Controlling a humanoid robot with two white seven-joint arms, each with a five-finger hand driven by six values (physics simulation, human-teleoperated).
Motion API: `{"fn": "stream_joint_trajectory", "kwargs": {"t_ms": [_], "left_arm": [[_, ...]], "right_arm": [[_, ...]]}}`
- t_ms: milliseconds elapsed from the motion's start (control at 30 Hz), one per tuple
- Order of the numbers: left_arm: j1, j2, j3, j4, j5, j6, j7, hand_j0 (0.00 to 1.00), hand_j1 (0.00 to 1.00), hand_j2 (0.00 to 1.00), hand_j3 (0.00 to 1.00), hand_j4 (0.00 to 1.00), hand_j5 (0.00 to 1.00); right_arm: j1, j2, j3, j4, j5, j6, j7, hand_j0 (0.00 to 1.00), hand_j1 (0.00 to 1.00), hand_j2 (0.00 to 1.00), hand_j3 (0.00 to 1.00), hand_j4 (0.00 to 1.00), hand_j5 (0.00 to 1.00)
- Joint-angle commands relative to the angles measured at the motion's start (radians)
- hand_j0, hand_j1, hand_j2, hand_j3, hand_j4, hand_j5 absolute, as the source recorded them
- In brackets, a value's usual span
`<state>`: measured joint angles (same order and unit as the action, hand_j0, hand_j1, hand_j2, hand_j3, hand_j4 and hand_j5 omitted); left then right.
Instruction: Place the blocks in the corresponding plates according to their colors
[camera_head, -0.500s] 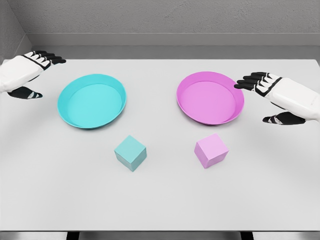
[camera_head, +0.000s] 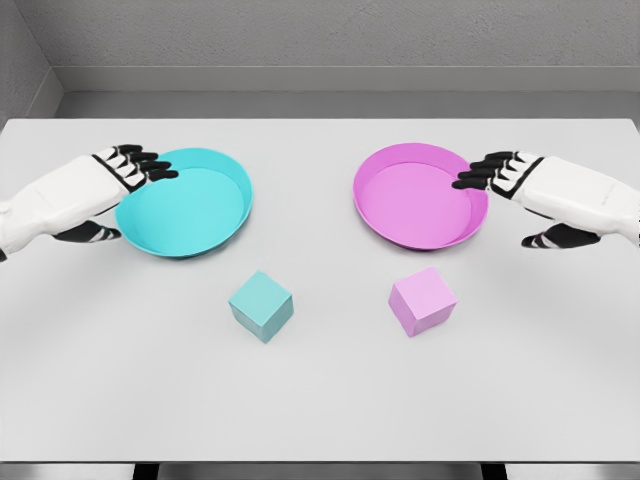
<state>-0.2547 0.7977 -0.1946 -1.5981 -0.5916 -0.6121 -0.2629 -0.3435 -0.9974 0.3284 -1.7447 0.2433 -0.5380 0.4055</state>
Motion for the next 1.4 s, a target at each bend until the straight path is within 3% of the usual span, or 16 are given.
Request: {"fn": "stream_joint_trajectory", "kwargs": {"t_ms": [0,100,200,300,467,700,867,1000,1367], "left_arm": [[0.0,0.002,-0.009,-0.042,0.009,0.001,0.001,1.0,1.0,1.0,1.0,1.0,1.0],[0.04,-0.008,-0.023,-0.1,0.007,0.001,0.001,1.0,1.0,1.0,1.0,1.0,1.0],[0.049,-0.005,-0.078,-0.14,0.007,0.001,0.002,1.0,1.0,1.0,1.0,1.0,1.0],[0.068,-0.002,-0.097,-0.166,0.016,0.001,0.005,1.0,1.0,1.0,1.0,1.0,1.0],[0.078,-0.003,-0.118,-0.172,0.056,0.001,0.005,1.0,1.0,1.0,1.0,1.0,1.0],[0.08,-0.095,-0.161,-0.177,0.046,0.001,-0.004,1.0,1.0,1.0,1.0,1.0,1.0],[0.075,-0.087,-0.161,-0.177,-0.042,0.001,-0.01,1.0,1.0,1.0,1.0,1.0,1.0],[0.074,-0.086,-0.161,-0.18,-0.047,0.001,-0.048,1.0,1.0,1.0,1.0,1.0,1.0],[0.068,-0.13,-0.209,-0.183,-0.086,0.001,-0.047,1.0,1.0,1.0,1.0,1.0,1.0]], "right_arm": [[-0.009,0.008,0.06,-0.009,-0.004,0.001,0.095,1.0,1.0,1.0,1.0,1.0,1.0],[-0.12,0.054,0.179,-0.009,-0.002,0.0,0.191,1.0,1.0,1.0,1.0,1.0,1.0],[-0.15,0.071,0.244,-0.009,-0.002,-0.003,0.205,1.0,1.0,1.0,1.0,1.0,1.0],[-0.198,0.095,0.308,-0.009,-0.002,-0.005,0.205,1.0,1.0,1.0,1.0,1.0,1.0],[-0.216,0.114,0.363,-0.009,-0.001,-0.005,0.205,1.0,1.0,1.0,1.0,1.0,1.0],[-0.218,0.114,0.373,-0.009,0.001,-0.004,0.205,1.0,1.0,1.0,1.0,1.0,1.0],[-0.229,0.106,0.37,-0.009,0.001,-0.004,0.205,1.0,1.0,1.0,1.0,1.0,1.0],[-0.232,0.106,0.37,-0.009,0.001,-0.008,0.205,1.0,1.0,1.0,1.0,1.0,1.0],[-0.223,0.1,0.385,-0.007,0.001,-0.008,0.205,1.0,1.0,1.0,1.0,1.0,1.0]]}}
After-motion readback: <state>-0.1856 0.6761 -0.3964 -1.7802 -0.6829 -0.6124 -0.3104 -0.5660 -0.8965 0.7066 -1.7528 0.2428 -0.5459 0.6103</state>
